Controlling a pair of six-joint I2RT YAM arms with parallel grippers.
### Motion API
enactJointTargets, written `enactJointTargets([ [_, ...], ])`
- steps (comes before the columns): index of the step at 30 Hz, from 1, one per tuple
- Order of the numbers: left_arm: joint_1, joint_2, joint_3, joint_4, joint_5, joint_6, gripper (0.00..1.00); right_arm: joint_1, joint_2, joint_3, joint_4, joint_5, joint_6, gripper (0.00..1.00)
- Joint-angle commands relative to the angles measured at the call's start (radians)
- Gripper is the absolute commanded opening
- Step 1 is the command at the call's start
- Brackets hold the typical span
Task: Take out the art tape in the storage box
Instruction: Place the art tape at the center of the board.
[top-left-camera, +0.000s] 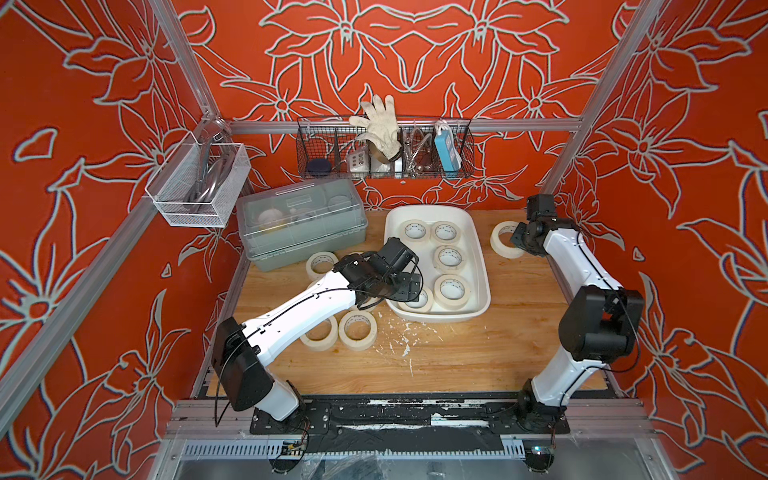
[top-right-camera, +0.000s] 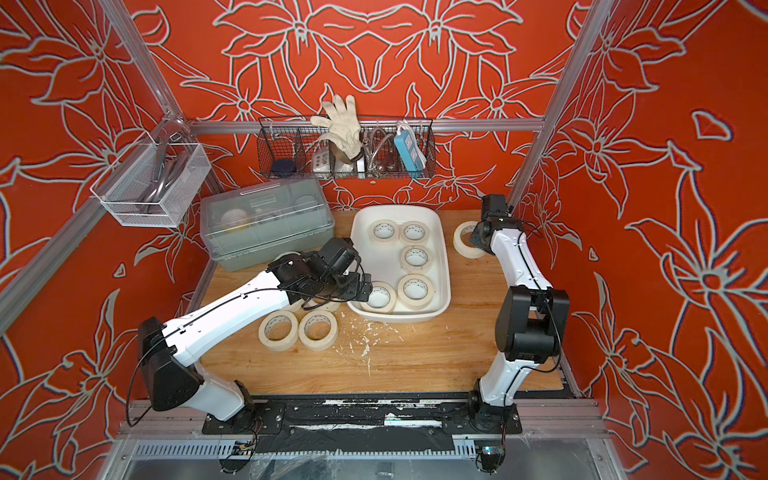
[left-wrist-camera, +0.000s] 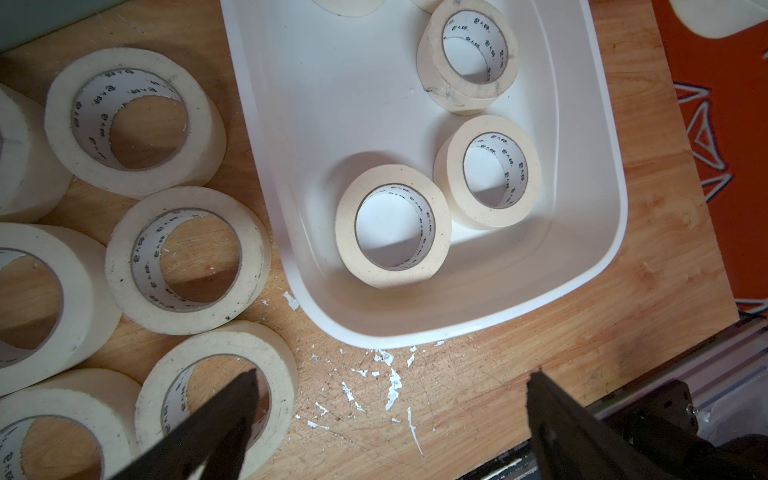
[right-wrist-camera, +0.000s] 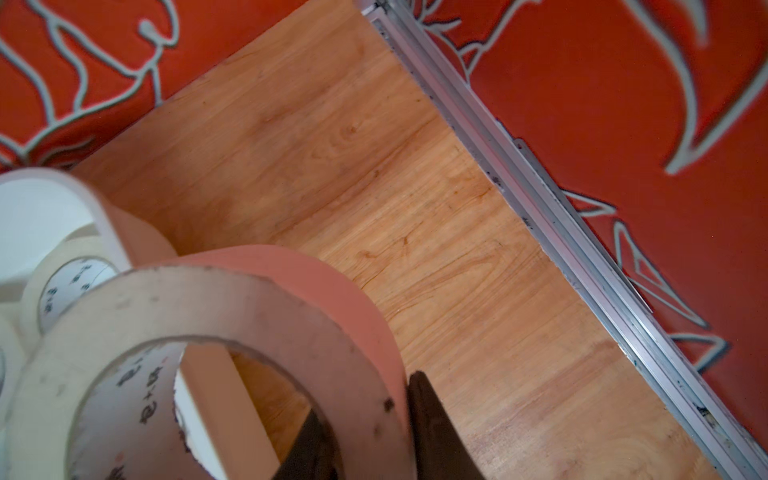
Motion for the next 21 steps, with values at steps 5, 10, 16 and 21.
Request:
enactJointTargets([
  [5,0.007,0.044,0.036,-0.018,-0.011,-0.008,0.99,-0.026,0.149,0.113,0.006,0.026,0.099,0.0],
  [10,0.008,0.059,0.049,-0.029,-0.021,-0.005,0.99,-0.026,0.23,0.148,0.01,-0.014,0.078,0.0],
  [16,0.012,0.075,0.049,-0.026,-0.021,-0.011,0.99,-0.018,0.286,0.145,0.039,-0.062,0.053,0.0],
  [21,0.012,0.092,0.058,-0.029,-0.021,-0.012,0.98,0.004,0.313,0.135,0.049,-0.044,0.031,0.0],
])
